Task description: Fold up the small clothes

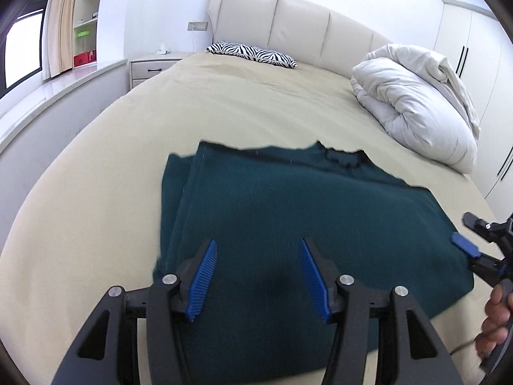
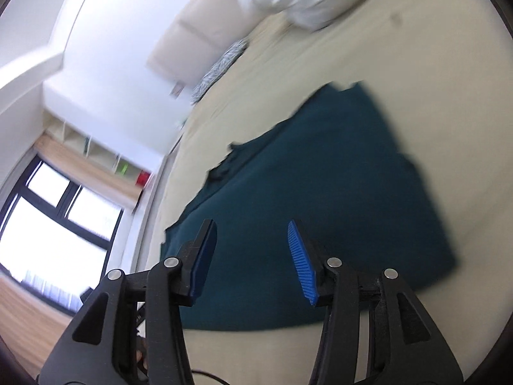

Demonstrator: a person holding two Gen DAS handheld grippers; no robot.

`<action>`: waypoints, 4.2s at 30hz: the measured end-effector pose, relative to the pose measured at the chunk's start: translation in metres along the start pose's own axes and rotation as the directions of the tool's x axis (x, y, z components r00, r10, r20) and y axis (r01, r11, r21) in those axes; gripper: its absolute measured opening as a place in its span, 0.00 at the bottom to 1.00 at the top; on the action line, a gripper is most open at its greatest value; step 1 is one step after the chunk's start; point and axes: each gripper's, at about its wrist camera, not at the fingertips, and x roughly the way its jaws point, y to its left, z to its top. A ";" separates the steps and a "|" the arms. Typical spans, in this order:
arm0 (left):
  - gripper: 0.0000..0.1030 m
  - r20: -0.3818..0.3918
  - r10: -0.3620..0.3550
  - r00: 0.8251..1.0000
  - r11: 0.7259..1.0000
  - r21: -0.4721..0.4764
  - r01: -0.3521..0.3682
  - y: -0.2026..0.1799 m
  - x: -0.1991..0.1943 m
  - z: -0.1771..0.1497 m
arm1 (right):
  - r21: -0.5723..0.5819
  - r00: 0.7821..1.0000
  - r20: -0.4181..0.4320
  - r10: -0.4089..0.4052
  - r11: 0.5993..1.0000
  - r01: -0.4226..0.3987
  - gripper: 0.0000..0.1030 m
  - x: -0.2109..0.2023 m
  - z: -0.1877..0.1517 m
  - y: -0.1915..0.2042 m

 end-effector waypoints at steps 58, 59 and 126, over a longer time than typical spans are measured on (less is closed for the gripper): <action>0.55 -0.193 -0.135 0.972 0.989 -0.088 0.120 -0.025 0.049 -0.009 | 0.365 0.970 -0.242 0.017 0.928 0.074 0.16 0.059 0.041 -0.095; 0.55 -0.193 -0.138 0.971 0.988 -0.090 0.123 -0.025 0.049 -0.009 | 0.360 0.971 -0.239 0.012 0.930 0.077 0.15 0.060 0.040 -0.095; 0.13 -0.259 -0.504 0.824 0.827 -0.418 0.375 0.037 0.077 0.033 | -0.975 0.950 0.142 -0.280 -0.204 0.086 0.54 0.101 -0.251 0.266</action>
